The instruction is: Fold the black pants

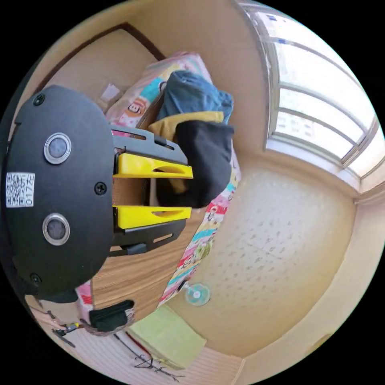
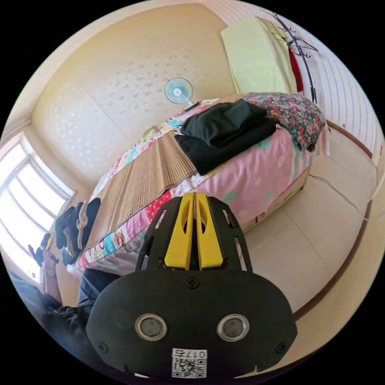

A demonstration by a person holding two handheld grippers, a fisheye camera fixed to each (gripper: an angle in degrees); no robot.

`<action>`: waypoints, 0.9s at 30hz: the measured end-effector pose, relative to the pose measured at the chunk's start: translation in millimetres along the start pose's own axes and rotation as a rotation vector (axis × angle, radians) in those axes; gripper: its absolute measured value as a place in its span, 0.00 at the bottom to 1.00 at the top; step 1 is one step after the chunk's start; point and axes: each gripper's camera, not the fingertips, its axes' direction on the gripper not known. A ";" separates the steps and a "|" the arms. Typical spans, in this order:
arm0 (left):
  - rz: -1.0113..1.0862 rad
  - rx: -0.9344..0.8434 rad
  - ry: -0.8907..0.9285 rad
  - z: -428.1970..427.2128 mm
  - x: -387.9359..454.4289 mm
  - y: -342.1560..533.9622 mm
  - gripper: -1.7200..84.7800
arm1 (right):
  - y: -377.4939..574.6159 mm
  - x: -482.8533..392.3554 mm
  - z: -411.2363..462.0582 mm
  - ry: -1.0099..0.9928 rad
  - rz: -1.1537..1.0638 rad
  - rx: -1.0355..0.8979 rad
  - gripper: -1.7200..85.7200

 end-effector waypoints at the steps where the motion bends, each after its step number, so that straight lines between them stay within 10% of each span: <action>1: -0.032 0.009 -0.032 3.8 -8.9 -6.6 0.15 | 2.1 -9.2 1.2 -0.043 -0.026 0.020 0.02; 8: -0.394 -0.279 0.129 84.9 -70.7 -13.6 0.13 | 27.7 -54.0 23.5 -0.150 -0.116 0.055 0.02; 19: 0.281 -0.217 0.964 38.0 209.2 -53.5 0.01 | 92.2 -121.0 63.7 -0.165 -0.128 0.043 0.02; 27: 0.669 -0.778 1.303 5.3 346.8 173.6 0.01 | 122.8 -243.3 109.2 -0.126 -0.294 -0.045 0.03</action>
